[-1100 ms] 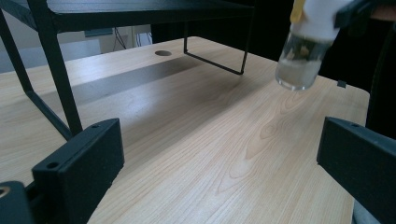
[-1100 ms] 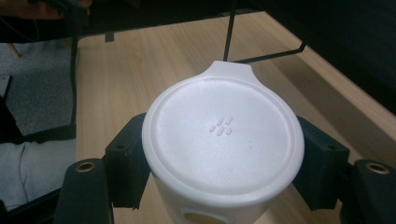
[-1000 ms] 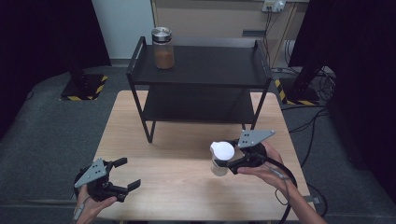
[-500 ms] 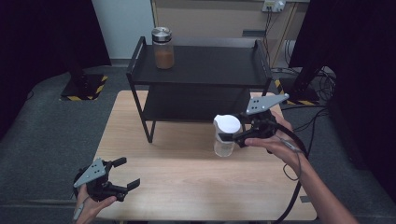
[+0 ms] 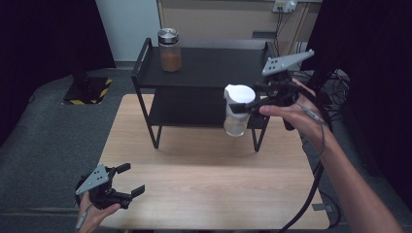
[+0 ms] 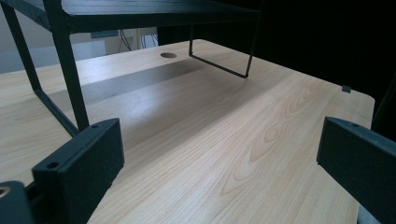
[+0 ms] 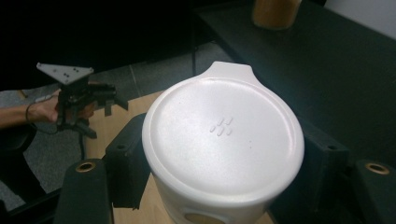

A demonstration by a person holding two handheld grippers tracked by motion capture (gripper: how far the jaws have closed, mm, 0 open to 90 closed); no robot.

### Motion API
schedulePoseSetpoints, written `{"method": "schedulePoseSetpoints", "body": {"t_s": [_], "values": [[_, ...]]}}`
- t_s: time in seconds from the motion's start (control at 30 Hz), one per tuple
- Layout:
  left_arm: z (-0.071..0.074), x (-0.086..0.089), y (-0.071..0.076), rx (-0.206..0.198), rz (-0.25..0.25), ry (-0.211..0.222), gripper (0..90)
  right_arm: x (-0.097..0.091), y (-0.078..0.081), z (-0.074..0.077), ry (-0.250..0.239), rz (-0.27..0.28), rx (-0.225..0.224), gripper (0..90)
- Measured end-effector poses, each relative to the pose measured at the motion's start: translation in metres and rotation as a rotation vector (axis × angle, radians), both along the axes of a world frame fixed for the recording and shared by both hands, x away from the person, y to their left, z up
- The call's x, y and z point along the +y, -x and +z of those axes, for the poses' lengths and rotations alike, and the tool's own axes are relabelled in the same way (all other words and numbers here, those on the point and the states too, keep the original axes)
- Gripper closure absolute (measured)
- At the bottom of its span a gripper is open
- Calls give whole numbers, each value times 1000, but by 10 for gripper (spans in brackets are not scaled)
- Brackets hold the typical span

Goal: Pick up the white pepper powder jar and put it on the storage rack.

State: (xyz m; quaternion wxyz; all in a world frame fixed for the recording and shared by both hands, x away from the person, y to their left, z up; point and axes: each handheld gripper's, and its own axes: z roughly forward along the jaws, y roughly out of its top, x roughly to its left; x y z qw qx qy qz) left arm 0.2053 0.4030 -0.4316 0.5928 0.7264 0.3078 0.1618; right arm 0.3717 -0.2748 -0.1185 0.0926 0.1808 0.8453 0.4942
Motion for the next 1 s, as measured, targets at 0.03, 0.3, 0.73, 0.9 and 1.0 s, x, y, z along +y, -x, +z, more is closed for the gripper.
{"method": "schedulePoseSetpoints", "body": {"t_s": [0.03,0.3,0.73,0.9,1.0], "values": [[0,0,0,-1,0,0,0,2,-1,6,2,-10,-9,316],[0,1,0,1,5,3,0,16,-15,43,18,-57,-33,316],[-1,3,1,3,5,10,0,32,-45,73,22,-123,-32,316],[-1,3,1,5,6,12,0,39,-58,73,31,-174,-21,317],[-2,3,1,3,5,13,0,41,-66,72,33,-214,-19,316]]}}
